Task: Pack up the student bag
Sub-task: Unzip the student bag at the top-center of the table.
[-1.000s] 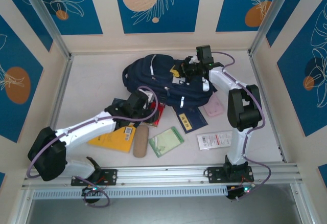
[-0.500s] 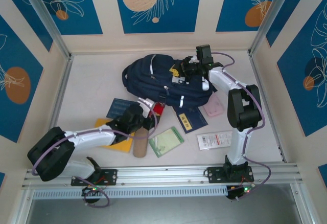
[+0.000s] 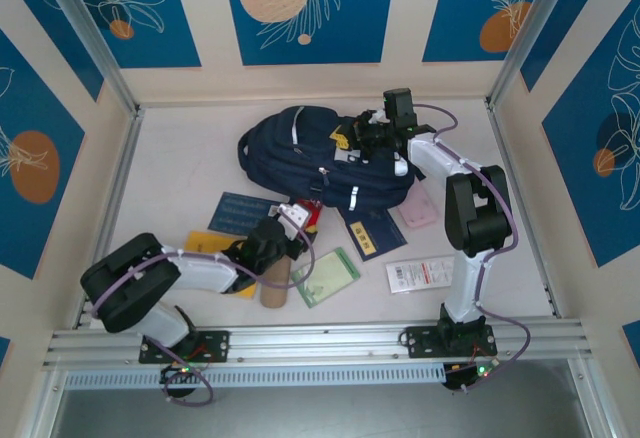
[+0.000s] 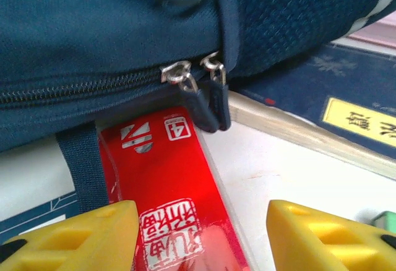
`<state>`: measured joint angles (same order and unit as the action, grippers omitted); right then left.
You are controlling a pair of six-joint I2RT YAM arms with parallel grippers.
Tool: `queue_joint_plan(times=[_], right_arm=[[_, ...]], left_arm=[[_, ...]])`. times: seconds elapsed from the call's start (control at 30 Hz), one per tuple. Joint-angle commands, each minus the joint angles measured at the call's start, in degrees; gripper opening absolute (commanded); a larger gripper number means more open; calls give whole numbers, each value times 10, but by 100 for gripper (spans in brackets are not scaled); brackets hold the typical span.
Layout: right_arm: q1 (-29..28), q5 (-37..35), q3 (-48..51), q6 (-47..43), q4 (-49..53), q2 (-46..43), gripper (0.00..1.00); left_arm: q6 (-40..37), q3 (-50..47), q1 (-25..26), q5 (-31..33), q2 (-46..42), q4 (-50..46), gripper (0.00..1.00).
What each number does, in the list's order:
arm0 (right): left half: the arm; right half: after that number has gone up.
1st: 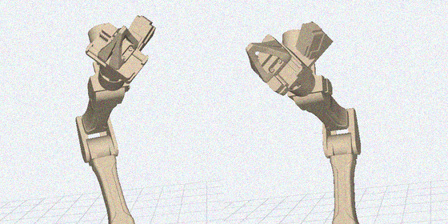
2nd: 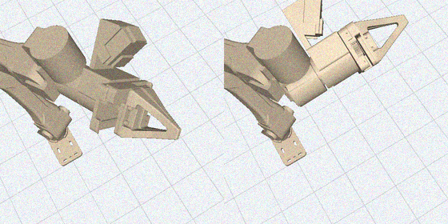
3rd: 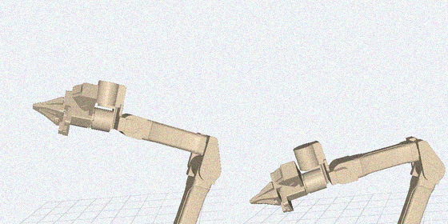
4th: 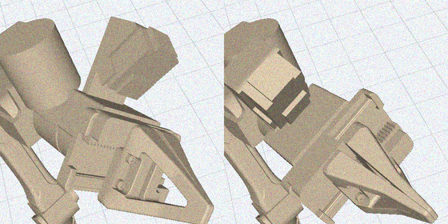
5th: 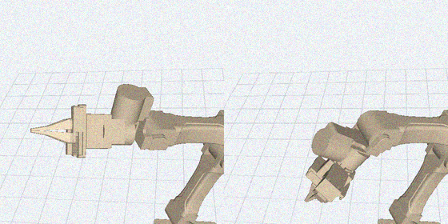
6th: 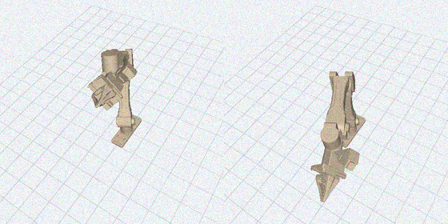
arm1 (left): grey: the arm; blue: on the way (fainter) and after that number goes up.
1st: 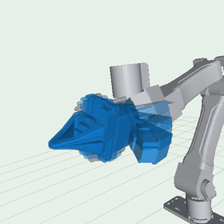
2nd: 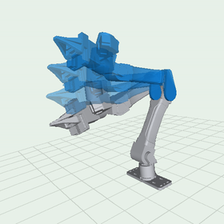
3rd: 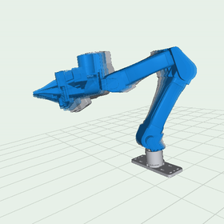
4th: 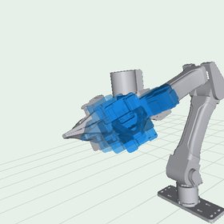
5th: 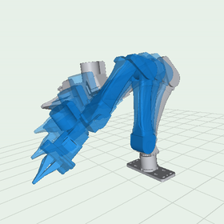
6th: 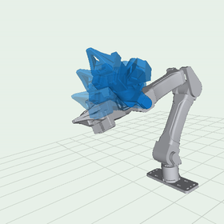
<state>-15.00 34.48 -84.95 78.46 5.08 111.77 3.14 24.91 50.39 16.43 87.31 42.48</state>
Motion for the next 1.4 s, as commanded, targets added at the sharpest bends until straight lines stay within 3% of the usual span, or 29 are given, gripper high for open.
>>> queue_joint_plan(times=[0.0,0.6,1.0,1.17,1.37], right_arm=[[-5,52,-5,13,-47,-35,0],[-6,55,26,30,-78,-40,0],[-11,54,32,27,-78,-43,0],[-9,52,32,24,-73,-40,0],[-6,53,37,20,-73,-39,0]], left_arm=[[-10,14,-2,45,24,43,56],[-4,81,-26,5,84,27,52],[31,83,-64,-21,91,25,16],[21,84,-65,-52,91,26,7],[22,90,-65,-45,93,13,0]])
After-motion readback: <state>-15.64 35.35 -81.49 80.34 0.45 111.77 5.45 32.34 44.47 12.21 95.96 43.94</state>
